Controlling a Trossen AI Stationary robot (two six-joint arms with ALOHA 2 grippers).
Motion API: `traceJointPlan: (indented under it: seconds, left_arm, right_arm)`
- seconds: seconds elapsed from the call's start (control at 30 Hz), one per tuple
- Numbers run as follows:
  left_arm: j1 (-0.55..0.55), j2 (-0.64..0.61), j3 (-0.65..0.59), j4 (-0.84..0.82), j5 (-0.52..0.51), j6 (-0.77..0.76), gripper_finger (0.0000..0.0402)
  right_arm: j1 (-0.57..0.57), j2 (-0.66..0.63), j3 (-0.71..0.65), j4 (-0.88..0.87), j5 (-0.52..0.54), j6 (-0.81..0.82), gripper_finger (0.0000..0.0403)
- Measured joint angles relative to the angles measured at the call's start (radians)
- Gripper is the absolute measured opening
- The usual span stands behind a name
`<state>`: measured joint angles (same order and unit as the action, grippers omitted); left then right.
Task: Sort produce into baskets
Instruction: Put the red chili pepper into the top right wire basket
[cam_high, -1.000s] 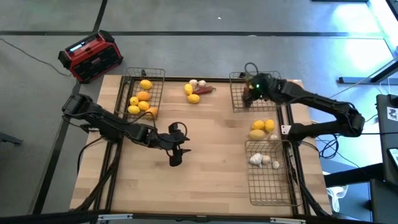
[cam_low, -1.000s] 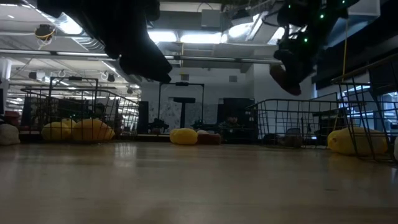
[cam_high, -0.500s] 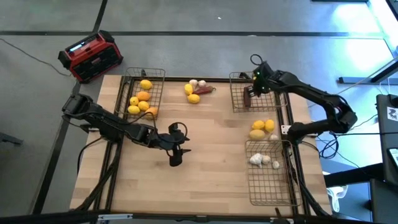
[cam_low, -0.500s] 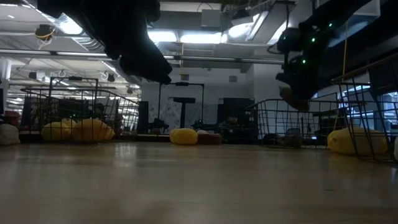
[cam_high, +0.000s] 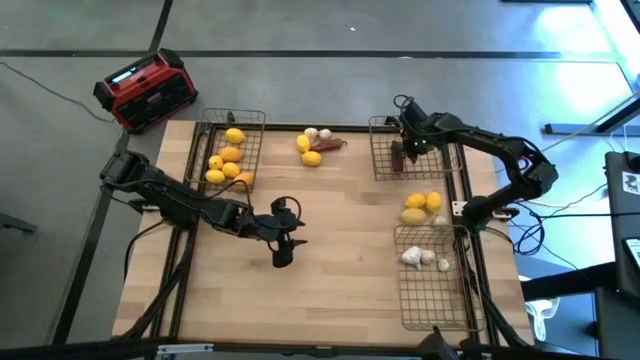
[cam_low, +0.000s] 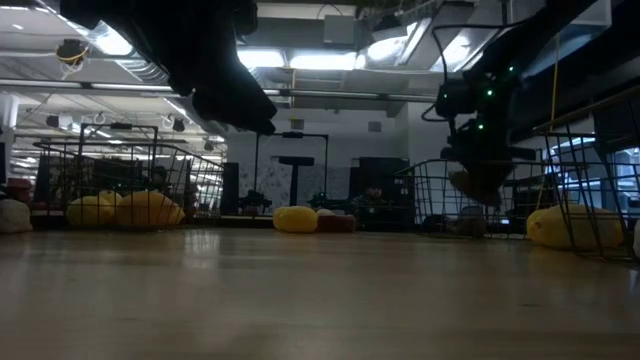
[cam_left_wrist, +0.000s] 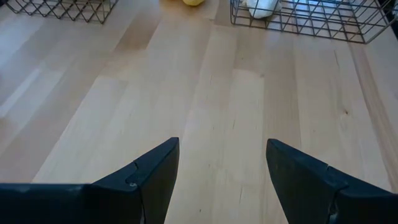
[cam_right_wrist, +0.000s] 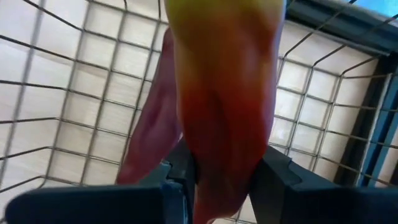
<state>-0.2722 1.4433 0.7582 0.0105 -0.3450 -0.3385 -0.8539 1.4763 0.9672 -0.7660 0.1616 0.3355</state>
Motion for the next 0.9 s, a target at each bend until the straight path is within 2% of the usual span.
traceJointPlan:
  seconds: [0.53, 0.9]
  left_arm:
    - [0.0, 0.0, 0.0, 0.0, 0.0, 0.001, 0.0237]
    - [0.0, 0.0, 0.0, 0.0, 0.0, 0.001, 0.0237]
  right_arm:
    - [0.0, 0.126, 0.0, -0.011, 0.011, 0.0, 0.0102]
    - [0.003, 0.139, 0.0, -0.014, 0.011, 0.0, 0.0102]
